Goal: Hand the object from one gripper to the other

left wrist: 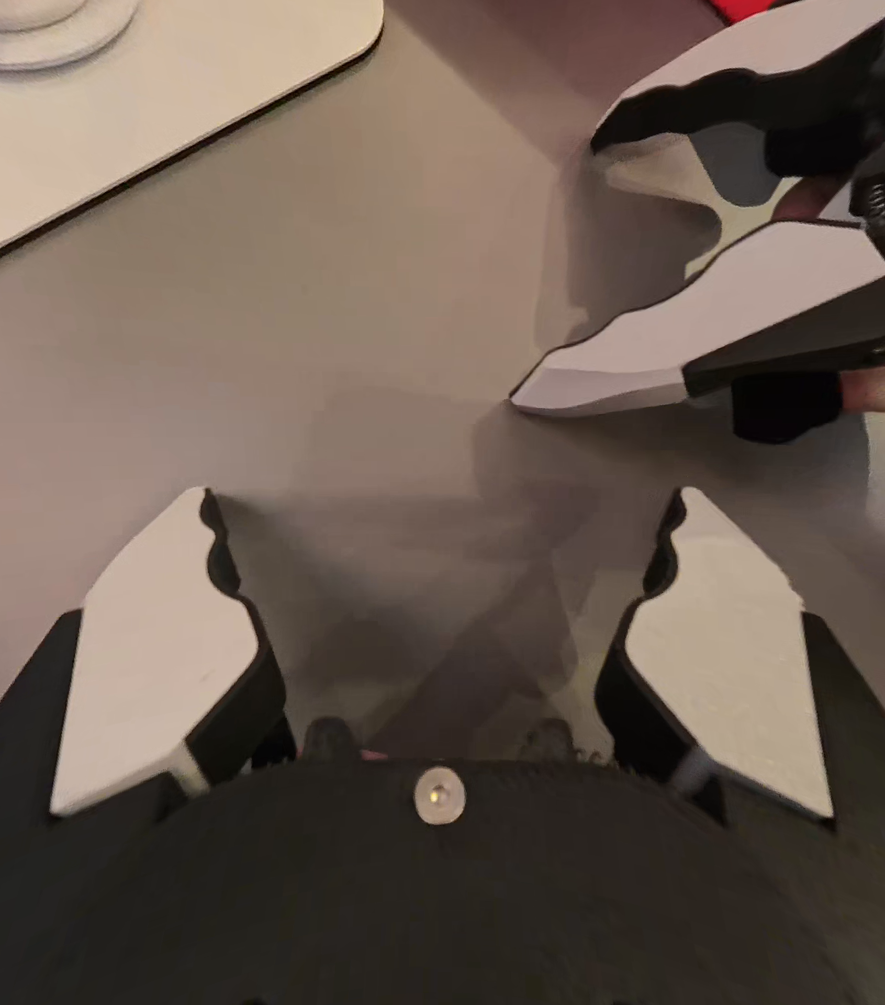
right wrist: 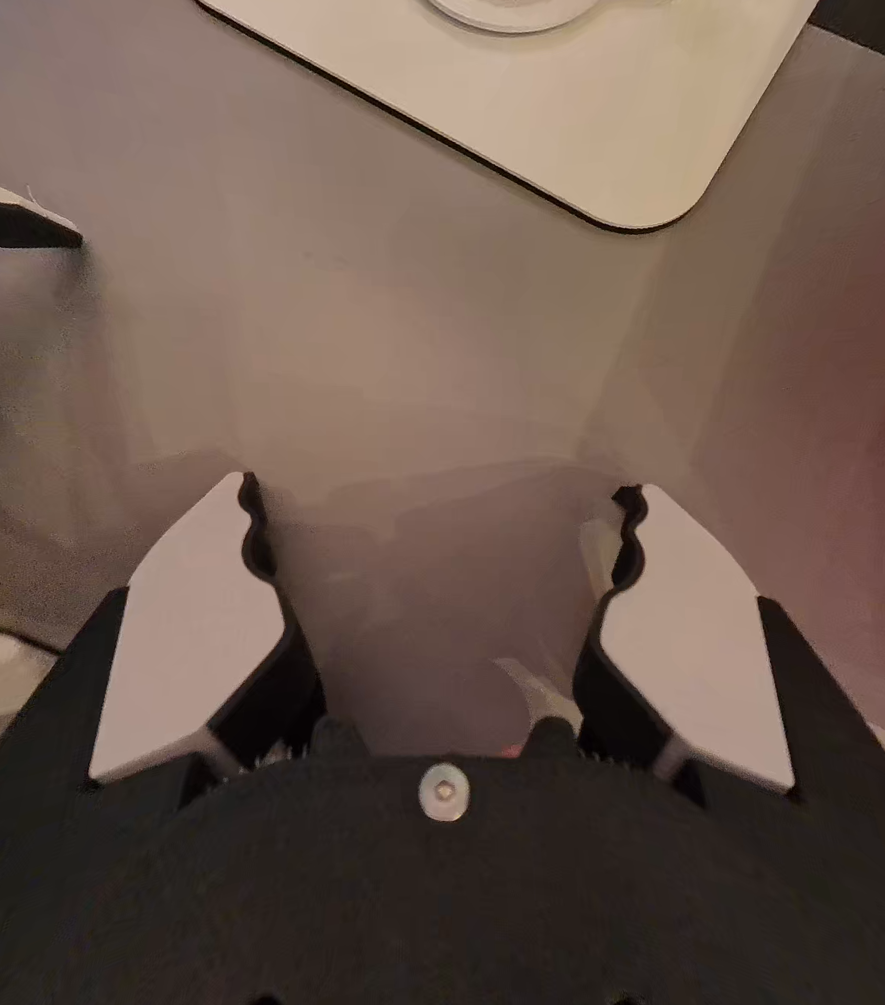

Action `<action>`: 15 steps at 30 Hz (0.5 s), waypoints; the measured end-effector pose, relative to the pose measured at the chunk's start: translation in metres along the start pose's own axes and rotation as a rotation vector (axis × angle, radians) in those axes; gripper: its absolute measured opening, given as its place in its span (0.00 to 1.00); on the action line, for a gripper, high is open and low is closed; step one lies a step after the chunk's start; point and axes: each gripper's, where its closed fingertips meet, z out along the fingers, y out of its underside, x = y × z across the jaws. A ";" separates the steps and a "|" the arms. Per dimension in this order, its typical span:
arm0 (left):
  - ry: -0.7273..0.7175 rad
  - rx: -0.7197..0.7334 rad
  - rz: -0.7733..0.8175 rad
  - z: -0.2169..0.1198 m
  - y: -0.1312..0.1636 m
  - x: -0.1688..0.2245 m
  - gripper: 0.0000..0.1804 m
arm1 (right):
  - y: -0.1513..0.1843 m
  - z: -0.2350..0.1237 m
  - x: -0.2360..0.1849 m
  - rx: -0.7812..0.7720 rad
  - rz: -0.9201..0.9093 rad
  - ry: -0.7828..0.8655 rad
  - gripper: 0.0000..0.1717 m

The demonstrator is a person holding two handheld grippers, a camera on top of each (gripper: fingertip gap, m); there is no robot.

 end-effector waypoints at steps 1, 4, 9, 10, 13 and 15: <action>0.006 0.003 -0.005 0.000 0.000 0.003 0.81 | 0.000 -0.001 0.000 0.003 0.000 0.007 0.70; -0.094 -0.007 -0.008 0.002 0.001 -0.005 0.73 | -0.001 -0.006 0.010 0.031 0.004 0.084 0.66; -0.179 -0.047 0.019 0.005 0.005 -0.010 0.71 | 0.000 -0.007 0.010 0.032 0.007 0.094 0.66; -0.182 -0.048 0.016 0.005 0.006 -0.010 0.72 | 0.001 -0.005 0.010 0.021 0.026 0.078 0.67; -0.214 -0.051 -0.001 0.004 0.006 -0.015 0.76 | 0.002 -0.002 0.014 -0.004 0.055 0.051 0.71; -0.208 -0.056 -0.016 0.005 0.006 -0.018 0.76 | 0.001 -0.001 0.016 -0.002 0.050 0.049 0.70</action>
